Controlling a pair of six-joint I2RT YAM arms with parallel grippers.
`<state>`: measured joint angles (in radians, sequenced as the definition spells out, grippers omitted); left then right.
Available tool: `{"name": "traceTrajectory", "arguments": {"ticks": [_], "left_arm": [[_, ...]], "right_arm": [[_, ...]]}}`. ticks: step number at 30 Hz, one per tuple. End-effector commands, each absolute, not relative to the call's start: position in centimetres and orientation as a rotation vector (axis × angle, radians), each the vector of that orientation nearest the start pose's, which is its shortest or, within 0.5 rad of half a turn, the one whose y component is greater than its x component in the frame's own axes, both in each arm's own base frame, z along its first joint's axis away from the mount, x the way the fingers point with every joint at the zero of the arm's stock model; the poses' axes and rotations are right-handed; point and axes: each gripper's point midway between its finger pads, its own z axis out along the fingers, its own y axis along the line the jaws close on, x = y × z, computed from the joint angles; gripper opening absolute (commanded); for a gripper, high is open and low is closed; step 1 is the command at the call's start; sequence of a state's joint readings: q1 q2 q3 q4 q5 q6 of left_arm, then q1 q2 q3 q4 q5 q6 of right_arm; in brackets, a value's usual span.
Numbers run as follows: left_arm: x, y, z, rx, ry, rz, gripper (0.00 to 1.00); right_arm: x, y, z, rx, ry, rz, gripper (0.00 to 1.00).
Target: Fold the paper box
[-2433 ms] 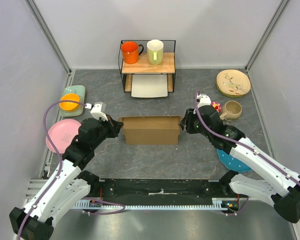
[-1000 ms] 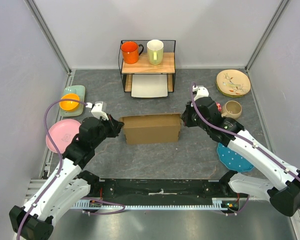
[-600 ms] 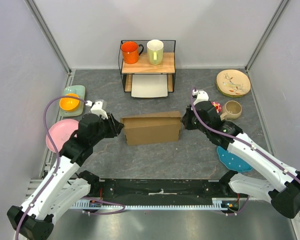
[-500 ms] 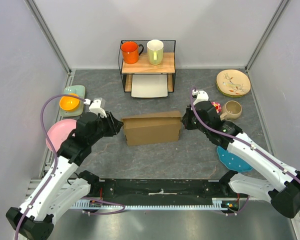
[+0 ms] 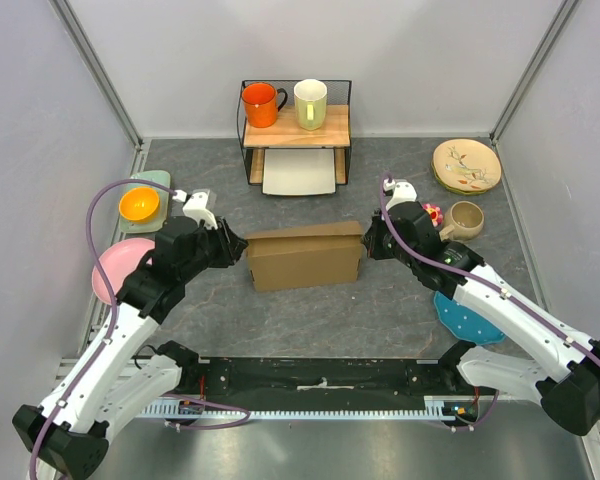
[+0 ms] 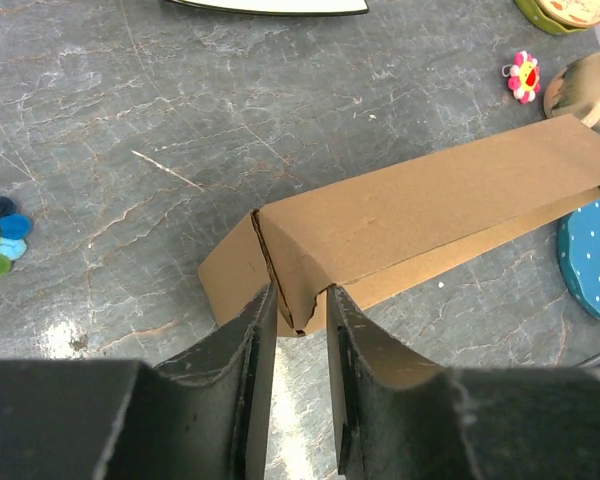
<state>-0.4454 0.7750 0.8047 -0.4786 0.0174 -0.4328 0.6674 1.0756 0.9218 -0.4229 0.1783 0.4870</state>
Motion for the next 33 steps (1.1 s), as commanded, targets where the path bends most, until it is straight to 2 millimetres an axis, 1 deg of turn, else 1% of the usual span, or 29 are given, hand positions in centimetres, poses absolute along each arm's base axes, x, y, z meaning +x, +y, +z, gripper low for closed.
{"name": "traceTrajectory", "arguments": {"ticks": [1, 7, 10, 11, 12, 13, 14, 16, 17, 20, 23, 24, 25, 26, 27, 28, 29, 30, 32, 33], "left_arm": [[24.8, -14.3, 23.0, 0.079, 2.027, -0.57, 0.32], [25.1, -14.3, 23.5, 0.069, 2.015, -0.572, 0.3], [25.2, -14.3, 23.2, 0.07, 2.014, -0.572, 0.22], [25.2, -14.5, 23.0, 0.078, 2.017, -0.578, 0.14], [25.1, -14.5, 22.2, 0.08, 2.031, -0.573, 0.11], [25.2, -14.5, 21.9, 0.079, 2.036, -0.574, 0.08], [24.9, -14.6, 20.9, 0.086, 2.057, -0.577, 0.04], [24.6, -14.7, 19.5, 0.087, 2.085, -0.581, 0.02], [24.3, -14.6, 18.3, 0.086, 2.112, -0.578, 0.02], [23.5, -14.3, 16.5, 0.072, 2.151, -0.58, 0.02], [22.9, -14.1, 15.1, 0.057, 2.182, -0.578, 0.02], [22.8, -14.1, 15.0, 0.053, 2.186, -0.579, 0.02], [22.8, -14.0, 14.8, 0.048, 2.193, -0.575, 0.02], [22.7, -14.0, 14.7, 0.047, 2.195, -0.573, 0.02], [22.7, -14.0, 14.7, 0.048, 2.196, -0.574, 0.02], [22.8, -14.0, 14.8, 0.047, 2.195, -0.573, 0.02], [22.9, -14.0, 15.0, 0.048, 2.187, -0.573, 0.02], [22.9, -14.0, 15.1, 0.049, 2.188, -0.57, 0.02], [23.1, -14.0, 15.3, 0.052, 2.186, -0.569, 0.02], [23.1, -14.1, 15.4, 0.055, 2.184, -0.568, 0.02]], "right_arm": [[26.3, 19.0, 18.4, -0.083, 2.256, 0.428, 0.0], [26.0, 19.1, 17.9, -0.089, 2.272, 0.436, 0.0], [25.7, 19.1, 17.5, -0.089, 2.281, 0.444, 0.0], [25.6, 19.0, 17.5, -0.088, 2.28, 0.443, 0.0], [25.6, 19.0, 17.6, -0.085, 2.278, 0.446, 0.0], [25.5, 18.9, 17.4, -0.085, 2.281, 0.444, 0.0], [25.4, 18.8, 17.3, -0.085, 2.284, 0.445, 0.0], [25.2, 18.8, 17.3, -0.085, 2.284, 0.449, 0.0], [25.1, 18.7, 17.4, -0.083, 2.284, 0.45, 0.0], [24.8, 18.6, 17.4, -0.084, 2.285, 0.455, 0.0], [24.7, 18.6, 17.5, -0.086, 2.286, 0.461, 0.0], [24.7, 18.6, 18.1, -0.082, 2.274, 0.468, 0.02], [24.7, 18.7, 18.6, -0.079, 2.265, 0.478, 0.05], [24.7, 18.7, 19.2, -0.072, 2.257, 0.483, 0.14], [25.0, 18.9, 21.3, -0.064, 2.213, 0.511, 0.2], [25.1, 19.0, 22.6, -0.058, 2.187, 0.528, 0.24], [25.2, 19.0, 23.8, -0.054, 2.164, 0.54, 0.3], [25.6, 19.3, 26.3, -0.047, 2.112, 0.571, 0.33], [25.9, 19.5, 28.5, -0.042, 2.069, 0.594, 0.36], [26.2, 19.9, 30.1, -0.047, 2.04, 0.616, 0.36]]}}
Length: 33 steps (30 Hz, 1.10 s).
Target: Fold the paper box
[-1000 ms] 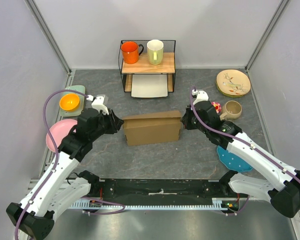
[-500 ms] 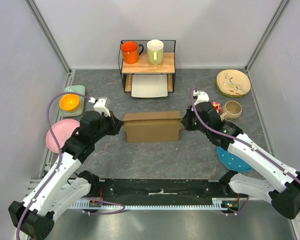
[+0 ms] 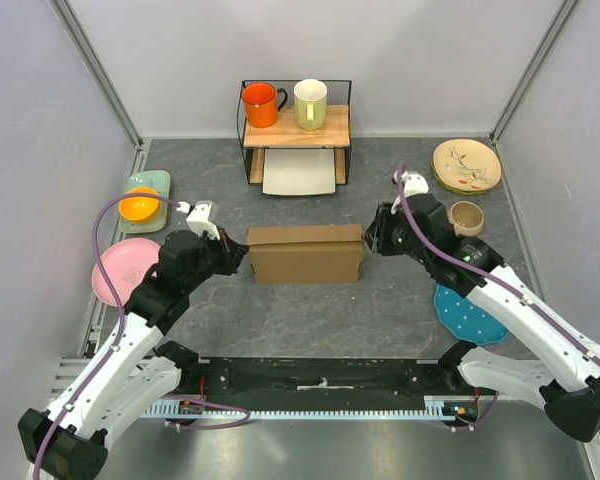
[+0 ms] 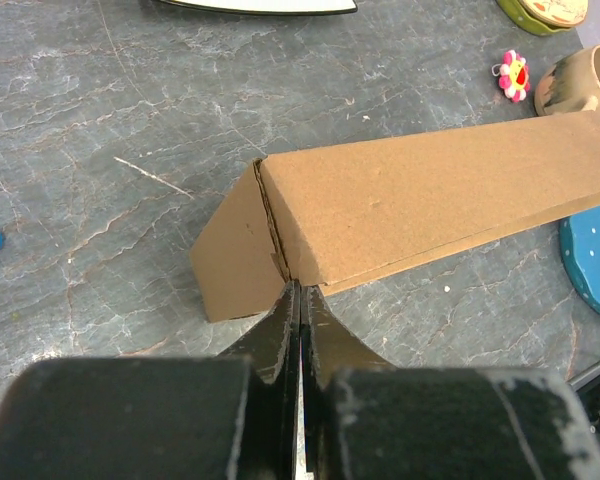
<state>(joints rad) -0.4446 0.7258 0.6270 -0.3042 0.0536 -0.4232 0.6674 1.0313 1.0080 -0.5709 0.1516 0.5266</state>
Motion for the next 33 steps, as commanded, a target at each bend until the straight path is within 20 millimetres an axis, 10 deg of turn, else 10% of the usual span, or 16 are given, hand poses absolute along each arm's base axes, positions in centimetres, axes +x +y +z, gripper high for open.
{"name": "traceTrajectory", "arguments": {"ticks": [1, 7, 18, 33], "left_arm": [[23.1, -14.1, 15.3, 0.057, 2.188, -0.565, 0.02], [23.1, -14.1, 15.2, 0.051, 2.197, -0.568, 0.04], [22.6, -12.6, 16.4, 0.049, 2.192, -0.49, 0.34], [24.5, -11.2, 27.7, -0.062, 1.95, -0.466, 0.36]], "right_arm": [[26.4, 20.1, 30.6, -0.047, 2.032, 0.624, 0.35], [27.8, 22.1, 28.8, -0.099, 2.079, 0.629, 0.17], [26.1, 21.4, 18.5, -0.125, 2.284, 0.553, 0.14], [26.2, 21.3, 17.3, -0.129, 2.307, 0.524, 0.13]]}}
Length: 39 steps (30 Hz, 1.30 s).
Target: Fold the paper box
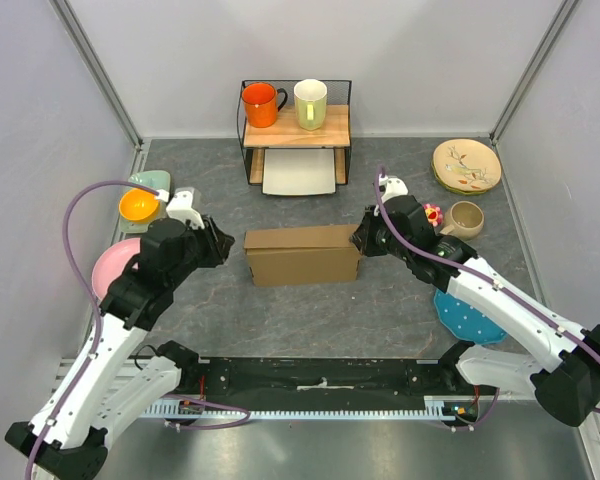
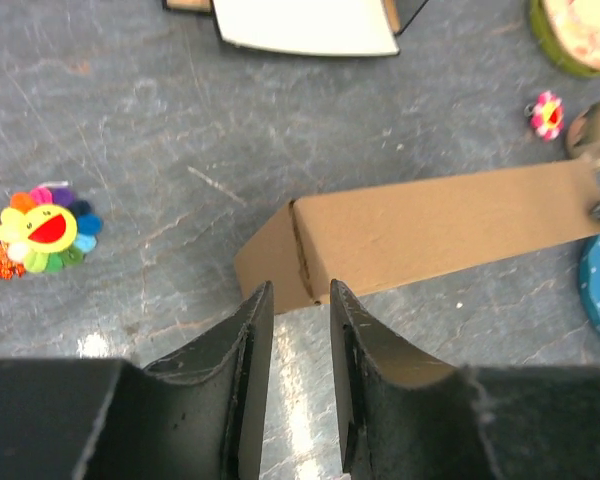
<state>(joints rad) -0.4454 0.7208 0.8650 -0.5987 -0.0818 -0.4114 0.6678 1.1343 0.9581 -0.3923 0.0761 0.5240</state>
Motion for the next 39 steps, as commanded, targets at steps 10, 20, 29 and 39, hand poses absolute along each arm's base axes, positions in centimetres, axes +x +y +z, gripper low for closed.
{"name": "traceTrajectory", "arguments": {"ticks": [10, 20, 29, 39], "left_arm": [[25.1, -18.3, 22.4, 0.01, 2.092, -0.841, 0.15], [23.3, -16.8, 18.3, -0.047, 2.102, -0.812, 0.09], [24.7, -17.3, 28.4, -0.083, 1.841, -0.92, 0.18], [21.8, -17.6, 14.9, -0.043, 2.212, -0.879, 0.07]], "right_arm": [[25.8, 21.1, 17.4, -0.107, 2.305, 0.545, 0.13], [25.8, 21.4, 17.7, -0.115, 2.3, 0.561, 0.12], [26.2, 21.6, 17.9, -0.122, 2.295, 0.551, 0.12], [25.5, 21.2, 16.5, -0.121, 2.323, 0.547, 0.11]]}}
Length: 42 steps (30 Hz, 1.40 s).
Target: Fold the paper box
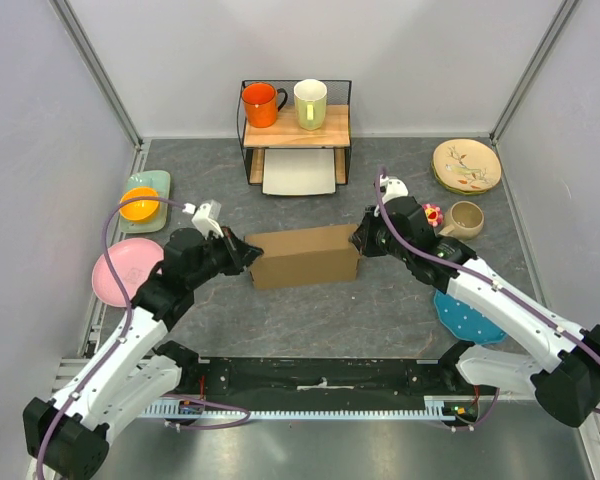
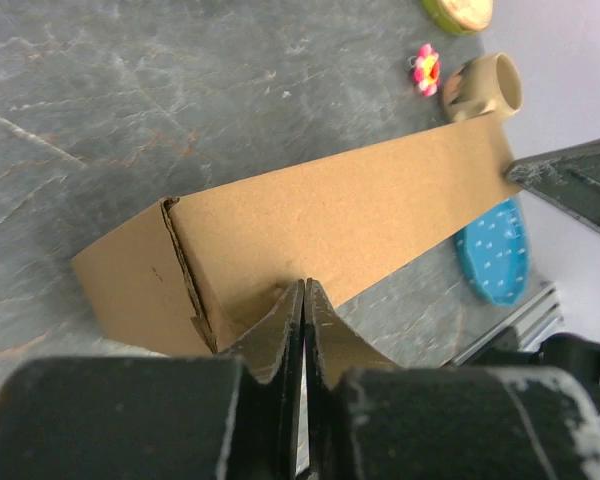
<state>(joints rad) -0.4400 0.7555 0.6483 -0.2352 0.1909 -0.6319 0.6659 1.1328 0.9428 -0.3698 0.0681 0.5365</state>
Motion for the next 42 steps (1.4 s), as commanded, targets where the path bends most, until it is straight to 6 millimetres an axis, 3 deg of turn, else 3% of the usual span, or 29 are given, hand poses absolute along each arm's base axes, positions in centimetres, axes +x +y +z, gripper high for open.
{"name": "traceTrajectory", "arguments": {"ticks": [1, 3, 9, 12, 13, 15, 16, 18, 20, 22, 23, 25, 27, 28, 29, 30, 32, 36, 37, 38, 42], "left_arm": [[21.3, -17.5, 14.0, -0.023, 2.238, -0.868, 0.06], [20.6, -17.0, 12.4, -0.021, 2.284, -0.841, 0.04], [20.9, -16.9, 13.0, 0.035, 2.239, -0.815, 0.02], [19.9, -17.2, 12.7, 0.089, 2.219, -0.797, 0.02], [19.6, -17.5, 12.9, 0.095, 2.205, -0.801, 0.03], [18.4, -18.0, 12.6, 0.114, 2.192, -0.814, 0.1], [17.9, -18.3, 12.5, 0.07, 2.198, -0.85, 0.13], [16.7, -18.6, 11.8, 0.03, 2.207, -0.914, 0.15], [15.7, -18.8, 10.9, -0.07, 2.242, -0.975, 0.18], [15.4, -18.7, 11.3, -0.134, 2.219, -1.011, 0.29], [15.5, -18.3, 11.5, -0.146, 2.208, -0.995, 0.36], [16.0, -18.1, 14.1, -0.127, 2.104, -1.012, 0.41], [16.7, -17.6, 16.4, -0.128, 2.02, -0.998, 0.53], [17.3, -17.2, 18.6, -0.147, 1.964, -0.988, 0.59], [17.9, -16.8, 19.2, -0.172, 1.949, -0.955, 0.67], [18.3, -16.8, 19.5, -0.173, 1.956, -0.931, 0.69], [18.9, -16.9, 20.5, -0.184, 1.955, -0.908, 0.72], [20.3, -16.5, 17.7, -0.269, 2.067, -0.785, 0.75], [20.7, -16.3, 16.7, -0.283, 2.096, -0.738, 0.77], [21.5, -15.7, 16.3, -0.315, 2.09, -0.679, 0.86], [24.3, -14.7, 15.2, -0.297, 2.1, -0.53, 0.95]], "right_arm": [[25.3, 21.1, 16.1, -0.12, 2.331, 0.543, 0.11], [25.3, 20.9, 16.0, -0.12, 2.331, 0.537, 0.11], [24.6, 20.7, 15.4, -0.145, 2.344, 0.539, 0.1], [23.0, 20.3, 14.2, -0.152, 2.356, 0.563, 0.1], [21.8, 19.9, 12.6, -0.156, 2.389, 0.564, 0.1], [20.5, 19.8, 12.4, -0.121, 2.376, 0.621, 0.1], [19.2, 19.6, 10.9, -0.123, 2.409, 0.64, 0.1], [18.1, 19.6, 11.0, -0.106, 2.379, 0.695, 0.11], [16.6, 19.5, 9.8, -0.093, 2.4, 0.725, 0.12], [15.9, 19.5, 10.6, -0.093, 2.363, 0.77, 0.15], [15.8, 19.4, 11.8, -0.098, 2.318, 0.797, 0.23], [16.5, 19.5, 14.5, -0.099, 2.231, 0.819, 0.4], [17.6, 19.0, 18.0, -0.065, 2.131, 0.805, 0.5], [17.9, 18.7, 18.6, -0.07, 2.119, 0.776, 0.57], [18.4, 18.7, 18.8, -0.071, 2.124, 0.746, 0.6], [19.1, 18.7, 19.9, -0.064, 2.107, 0.724, 0.62], [19.9, 19.1, 18.7, -0.081, 2.165, 0.661, 0.66], [22.2, 19.1, 16.1, -0.002, 2.243, 0.514, 0.71], [22.8, 19.5, 15.9, 0.019, 2.239, 0.526, 0.75], [23.5, 19.8, 15.1, 0.053, 2.266, 0.518, 0.76], [26.5, 19.2, 13.0, 0.191, 2.316, 0.473, 0.79]]}}
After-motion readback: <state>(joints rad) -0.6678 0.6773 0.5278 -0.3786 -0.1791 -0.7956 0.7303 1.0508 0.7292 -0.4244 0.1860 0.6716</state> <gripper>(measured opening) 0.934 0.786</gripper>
